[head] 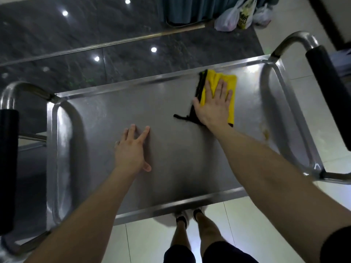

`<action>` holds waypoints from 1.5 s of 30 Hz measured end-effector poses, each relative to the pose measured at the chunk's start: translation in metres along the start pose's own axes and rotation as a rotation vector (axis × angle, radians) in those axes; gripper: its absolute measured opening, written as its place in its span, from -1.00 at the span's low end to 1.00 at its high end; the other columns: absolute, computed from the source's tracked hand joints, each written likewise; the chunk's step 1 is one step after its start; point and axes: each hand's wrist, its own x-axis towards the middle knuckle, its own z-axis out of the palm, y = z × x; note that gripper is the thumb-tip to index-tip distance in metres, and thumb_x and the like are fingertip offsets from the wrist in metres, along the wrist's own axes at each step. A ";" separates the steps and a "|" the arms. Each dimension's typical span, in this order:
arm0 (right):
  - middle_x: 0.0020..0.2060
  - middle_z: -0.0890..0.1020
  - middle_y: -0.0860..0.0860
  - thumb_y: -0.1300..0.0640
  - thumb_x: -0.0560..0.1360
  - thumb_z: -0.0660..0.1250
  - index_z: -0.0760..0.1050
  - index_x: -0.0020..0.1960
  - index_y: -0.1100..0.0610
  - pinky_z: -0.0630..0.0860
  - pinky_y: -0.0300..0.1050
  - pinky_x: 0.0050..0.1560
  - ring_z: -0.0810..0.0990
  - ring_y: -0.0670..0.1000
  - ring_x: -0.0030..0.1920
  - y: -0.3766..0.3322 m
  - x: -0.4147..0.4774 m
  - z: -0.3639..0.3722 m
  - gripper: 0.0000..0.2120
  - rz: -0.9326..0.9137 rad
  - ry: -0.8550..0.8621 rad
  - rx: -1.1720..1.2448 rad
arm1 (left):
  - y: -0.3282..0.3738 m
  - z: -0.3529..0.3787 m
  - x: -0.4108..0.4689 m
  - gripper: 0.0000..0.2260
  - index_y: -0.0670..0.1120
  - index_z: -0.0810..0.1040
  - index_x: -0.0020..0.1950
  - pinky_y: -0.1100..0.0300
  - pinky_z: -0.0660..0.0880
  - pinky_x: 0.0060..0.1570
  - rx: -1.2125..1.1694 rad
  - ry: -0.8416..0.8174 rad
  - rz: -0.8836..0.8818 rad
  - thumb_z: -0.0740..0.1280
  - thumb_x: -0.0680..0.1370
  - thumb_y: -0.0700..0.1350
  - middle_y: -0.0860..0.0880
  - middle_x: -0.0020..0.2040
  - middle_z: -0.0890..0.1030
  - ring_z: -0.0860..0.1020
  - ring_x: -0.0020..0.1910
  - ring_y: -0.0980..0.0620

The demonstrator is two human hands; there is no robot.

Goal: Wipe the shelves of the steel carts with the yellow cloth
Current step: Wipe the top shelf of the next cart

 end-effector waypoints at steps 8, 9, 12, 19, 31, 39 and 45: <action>0.74 -0.05 0.19 -0.31 0.61 0.23 0.13 0.74 -0.02 0.01 0.37 0.66 -0.12 0.21 0.74 -0.047 -0.177 0.044 -0.20 -0.578 0.000 0.076 | -0.003 0.001 -0.002 0.42 0.29 0.03 0.76 -0.27 0.40 0.51 0.009 0.005 0.003 0.81 0.07 0.17 -0.08 0.76 0.02 0.08 0.71 -0.20; 0.74 -0.06 0.18 -0.32 0.61 0.22 0.11 0.75 -0.03 0.01 0.37 0.66 -0.12 0.20 0.74 -0.039 -0.184 0.045 -0.20 -0.604 0.002 0.076 | -0.003 0.001 -0.003 0.41 0.29 0.03 0.76 -0.26 0.41 0.50 0.008 0.009 0.003 0.81 0.07 0.17 -0.08 0.76 0.02 0.08 0.71 -0.20; 0.75 -0.05 0.12 -0.32 0.63 0.20 0.07 0.75 -0.09 0.02 0.34 0.67 -0.11 0.14 0.74 -0.010 -0.189 0.040 -0.21 -0.669 -0.007 0.059 | -0.002 0.000 -0.006 0.41 0.29 0.04 0.75 -0.24 0.44 0.46 0.004 0.013 -0.004 0.81 0.07 0.17 -0.07 0.76 0.05 0.11 0.70 -0.19; 0.75 -0.04 0.09 -0.27 0.67 0.24 0.05 0.75 -0.12 0.04 0.28 0.67 -0.11 0.10 0.74 0.147 -0.197 0.008 -0.26 -0.326 -0.005 -0.033 | 0.003 -0.010 -0.004 0.38 0.23 0.09 0.76 -0.24 0.44 0.48 0.040 -0.028 0.035 0.82 0.09 0.17 -0.13 0.72 0.14 0.22 0.64 -0.26; 0.74 -0.22 0.10 -0.50 0.65 -0.01 -0.14 0.75 -0.17 -0.11 0.30 0.69 -0.29 0.11 0.72 0.166 -0.196 0.002 -0.19 -0.218 -0.096 -0.050 | 0.162 -0.016 0.005 0.45 0.07 -0.06 0.77 -0.42 0.23 0.57 0.035 -0.101 0.123 0.78 0.12 0.28 -0.25 0.73 -0.02 0.02 0.72 -0.33; 0.75 -0.11 0.02 -0.47 0.63 0.12 -0.01 0.74 -0.21 -0.04 0.25 0.71 -0.16 0.06 0.74 0.271 -0.116 -0.015 -0.21 -0.759 -0.131 -0.089 | 0.181 0.001 0.023 0.48 0.24 -0.12 0.76 -0.45 0.28 0.54 0.077 -0.111 0.069 0.78 0.08 0.28 -0.10 0.77 -0.12 -0.02 0.73 -0.29; 0.75 -0.01 0.06 -0.46 0.61 0.11 0.06 0.74 -0.19 0.02 0.27 0.67 -0.12 0.07 0.74 0.265 0.020 -0.031 -0.22 -0.475 -0.045 -0.062 | 0.181 0.008 0.034 0.51 0.27 -0.06 0.76 -0.35 0.36 0.53 0.105 -0.049 0.048 0.76 -0.01 0.34 -0.10 0.75 -0.03 0.06 0.70 -0.26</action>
